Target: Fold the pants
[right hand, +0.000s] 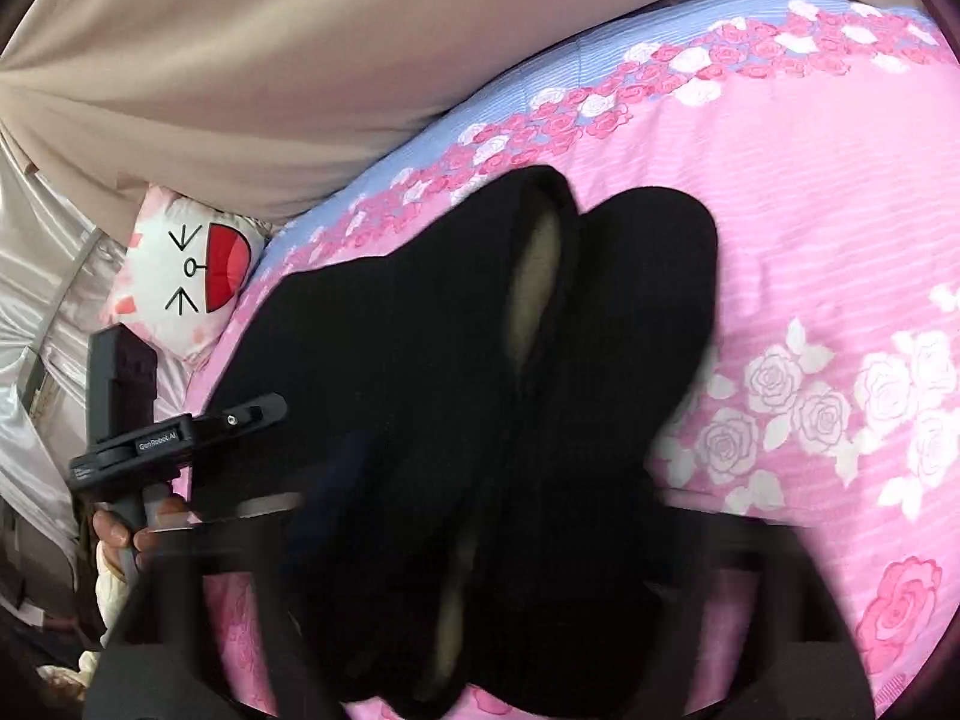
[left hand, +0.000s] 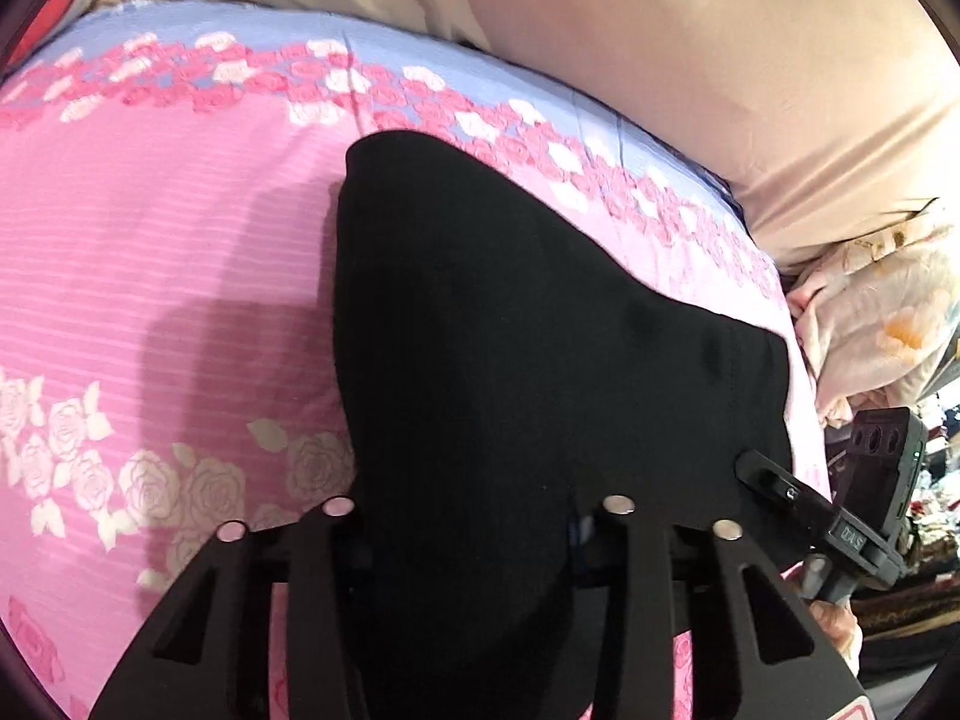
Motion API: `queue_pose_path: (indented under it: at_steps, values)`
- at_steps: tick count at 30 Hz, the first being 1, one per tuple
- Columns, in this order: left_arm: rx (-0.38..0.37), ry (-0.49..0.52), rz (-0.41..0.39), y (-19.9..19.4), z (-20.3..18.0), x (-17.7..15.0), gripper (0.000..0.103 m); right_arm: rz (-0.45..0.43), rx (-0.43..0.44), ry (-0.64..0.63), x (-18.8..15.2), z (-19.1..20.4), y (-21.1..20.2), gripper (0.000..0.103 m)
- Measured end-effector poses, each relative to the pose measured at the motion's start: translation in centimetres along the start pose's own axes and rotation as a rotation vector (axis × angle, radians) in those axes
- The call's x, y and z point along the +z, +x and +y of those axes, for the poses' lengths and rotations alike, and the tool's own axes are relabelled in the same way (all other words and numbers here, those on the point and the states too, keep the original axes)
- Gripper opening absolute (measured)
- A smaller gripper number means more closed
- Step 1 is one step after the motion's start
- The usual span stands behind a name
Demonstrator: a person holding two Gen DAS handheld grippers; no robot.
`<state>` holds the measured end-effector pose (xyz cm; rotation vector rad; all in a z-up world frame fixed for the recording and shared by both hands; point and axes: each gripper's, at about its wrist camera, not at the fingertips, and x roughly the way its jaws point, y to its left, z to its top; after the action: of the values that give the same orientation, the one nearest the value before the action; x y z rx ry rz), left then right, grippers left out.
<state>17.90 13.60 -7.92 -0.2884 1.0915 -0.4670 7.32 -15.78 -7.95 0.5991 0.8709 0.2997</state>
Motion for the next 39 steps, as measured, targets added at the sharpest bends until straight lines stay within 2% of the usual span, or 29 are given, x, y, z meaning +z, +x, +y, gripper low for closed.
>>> queue_pose_path:
  at_steps: [3, 6, 8, 14, 17, 20, 22, 25, 28, 31, 35, 39]
  values:
    - [0.007, 0.006, -0.020, -0.9, -1.0, -0.3, 0.030, -0.022, 0.013, -0.023, 0.0, 0.8, -1.4, 0.040]
    - [-0.062, -0.006, -0.041, -3.3, -1.7, -0.6, 0.028, -0.037, 0.026, -0.064, -0.5, 2.3, -3.2, 0.035]
    - [-0.081, -0.001, -0.044, -4.9, -2.4, -1.2, 0.028, -0.039, 0.042, -0.084, -1.2, 3.3, -4.6, 0.034]
    - [-0.143, 0.038, -0.025, -10.3, -4.7, -6.0, 0.029, -0.076, 0.076, -0.141, -5.2, 6.1, -10.7, 0.033]
    - [-0.156, 0.110, -0.088, -14.3, -7.1, -8.2, 0.029, -0.121, 0.099, -0.180, -6.3, 8.3, -13.8, 0.033]
    - [-0.158, 0.190, -0.179, -17.7, -9.2, -8.0, 0.029, -0.193, 0.115, -0.244, -5.7, 11.1, -16.6, 0.033]
    - [-0.154, 0.235, -0.236, -19.3, -10.3, -7.2, 0.029, -0.248, 0.120, -0.288, -4.3, 12.7, -17.6, 0.033]
    - [-0.134, 0.294, -0.332, -20.6, -11.6, -4.2, 0.029, -0.317, 0.124, -0.324, -0.6, 13.6, -17.7, 0.033]
    - [-0.119, 0.294, -0.407, -19.7, -11.6, 0.7, 0.030, -0.345, 0.130, -0.320, 4.2, 13.2, -15.7, 0.033]
    - [-0.119, 0.280, -0.426, -17.6, -10.7, 4.8, 0.030, -0.343, 0.132, -0.305, 9.3, 12.1, -12.5, 0.033]
    - [-0.098, 0.264, -0.440, -12.2, -7.7, 10.3, 0.031, -0.313, 0.117, -0.265, 13.8, 9.3, -6.4, 0.033]
    - [-0.062, 0.242, -0.425, -5.9, -4.3, 13.0, 0.031, -0.245, 0.088, -0.209, 15.8, 5.2, 0.5, 0.033]
